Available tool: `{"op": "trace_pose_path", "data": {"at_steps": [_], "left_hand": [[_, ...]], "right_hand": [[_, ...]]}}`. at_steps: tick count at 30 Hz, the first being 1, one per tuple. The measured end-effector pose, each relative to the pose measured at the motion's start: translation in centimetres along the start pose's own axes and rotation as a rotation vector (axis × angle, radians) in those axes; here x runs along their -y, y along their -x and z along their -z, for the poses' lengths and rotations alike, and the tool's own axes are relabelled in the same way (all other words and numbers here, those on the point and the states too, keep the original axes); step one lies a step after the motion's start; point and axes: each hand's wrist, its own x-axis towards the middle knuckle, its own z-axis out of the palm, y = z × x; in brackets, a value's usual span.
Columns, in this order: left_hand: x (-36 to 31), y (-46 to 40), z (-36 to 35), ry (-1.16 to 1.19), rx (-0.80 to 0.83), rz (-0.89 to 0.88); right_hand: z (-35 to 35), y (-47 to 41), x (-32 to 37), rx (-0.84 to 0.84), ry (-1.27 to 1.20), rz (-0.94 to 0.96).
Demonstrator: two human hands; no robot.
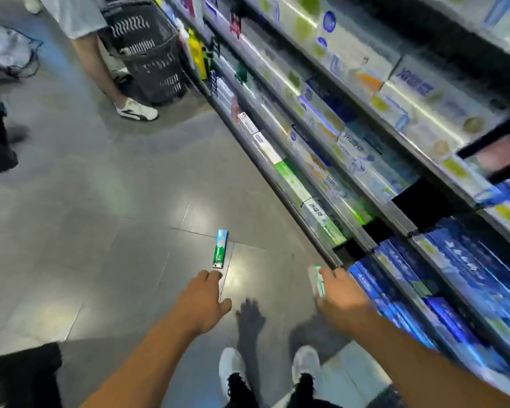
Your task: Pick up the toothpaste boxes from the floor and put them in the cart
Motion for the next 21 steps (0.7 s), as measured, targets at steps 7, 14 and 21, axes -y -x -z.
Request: {"op": "trace_pose_path", "data": {"at_steps": [7,14,21], "left_hand": [[5.7,-22.5,-13.6,0.056,-0.036,0.042],[12.9,-40.0,-24.3,0.01,-0.096,0.089],[16.4,-50.1,-29.0,-0.081,-0.065,0.159]], "right_hand": [[-17.8,-17.4,-7.6,0.127,0.058,-0.154],[-32.5,-28.0,-15.0,0.209,0.068,-0.264],[-39.5,-33.1,-18.7,0.252,-0.094,-0.295]]}}
